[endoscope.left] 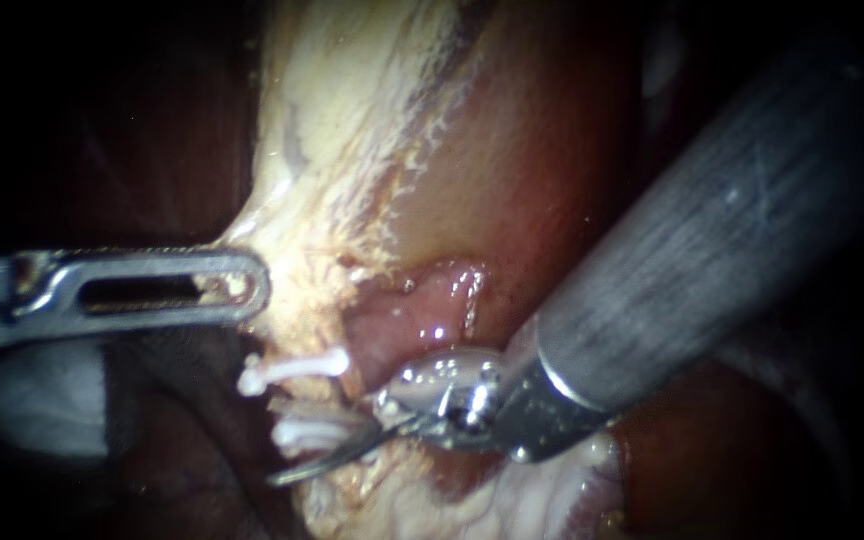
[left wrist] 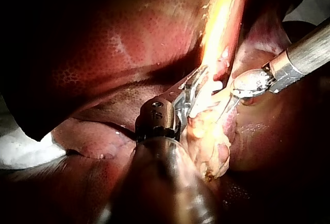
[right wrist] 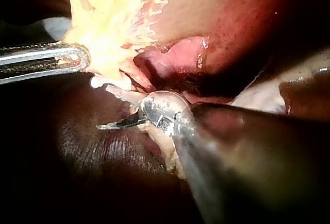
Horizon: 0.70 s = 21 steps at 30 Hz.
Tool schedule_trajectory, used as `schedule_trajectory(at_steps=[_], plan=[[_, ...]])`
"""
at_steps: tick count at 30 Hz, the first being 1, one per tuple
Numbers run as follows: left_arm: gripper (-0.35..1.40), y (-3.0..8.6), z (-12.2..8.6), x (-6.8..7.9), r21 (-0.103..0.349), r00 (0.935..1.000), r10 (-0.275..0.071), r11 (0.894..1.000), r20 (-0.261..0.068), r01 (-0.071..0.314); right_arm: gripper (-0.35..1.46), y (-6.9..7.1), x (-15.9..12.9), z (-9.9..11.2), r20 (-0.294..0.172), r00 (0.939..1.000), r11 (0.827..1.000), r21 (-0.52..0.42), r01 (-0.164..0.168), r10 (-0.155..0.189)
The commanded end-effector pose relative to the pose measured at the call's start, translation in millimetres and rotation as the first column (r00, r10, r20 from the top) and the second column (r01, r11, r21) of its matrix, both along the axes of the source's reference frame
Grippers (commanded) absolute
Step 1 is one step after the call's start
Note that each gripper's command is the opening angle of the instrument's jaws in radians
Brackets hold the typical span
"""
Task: Go to the cutting position left tube
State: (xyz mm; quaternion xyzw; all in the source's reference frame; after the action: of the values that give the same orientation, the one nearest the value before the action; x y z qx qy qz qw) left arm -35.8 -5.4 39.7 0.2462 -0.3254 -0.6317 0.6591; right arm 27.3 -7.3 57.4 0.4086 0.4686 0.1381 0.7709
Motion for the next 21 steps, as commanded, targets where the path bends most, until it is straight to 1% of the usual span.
schedule_trajectory(at_steps=[1,6,10,12,16,21], plan=[[-0.35,0.0,0.0,0.0,0.000,1.0000,0.000,1.000,0.001,0.000,1.31,0.1,-0.4,-0.4,-0.001,1.0000,1.000,0.001,0.001,-0.001],[-0.35,0.1,0.0,0.1,0.001,1.0000,0.001,1.000,0.001,-0.001,1.31,0.8,-2.0,-2.1,0.003,1.0000,1.000,0.001,-0.005,0.005],[-0.35,0.1,-0.1,0.2,0.000,1.0000,0.000,1.000,-0.001,0.000,1.31,1.3,-3.3,-2.9,0.009,0.9999,1.000,-0.003,-0.015,0.015],[-0.35,0.2,-0.1,0.2,0.000,1.0000,0.000,1.000,-0.001,0.000,1.31,1.6,-3.8,-3.1,0.010,0.9998,1.000,-0.002,-0.016,0.016],[-0.35,0.2,-0.2,0.3,-0.001,1.0000,-0.002,1.000,0.002,0.002,1.31,1.7,-4.3,-3.1,0.016,0.9995,1.000,-0.008,-0.025,0.025],[-0.35,0.2,-0.3,0.3,0.000,1.0000,-0.002,1.000,0.002,0.002,1.31,1.9,-4.3,-2.8,0.018,0.9995,1.000,-0.008,-0.027,0.027]])
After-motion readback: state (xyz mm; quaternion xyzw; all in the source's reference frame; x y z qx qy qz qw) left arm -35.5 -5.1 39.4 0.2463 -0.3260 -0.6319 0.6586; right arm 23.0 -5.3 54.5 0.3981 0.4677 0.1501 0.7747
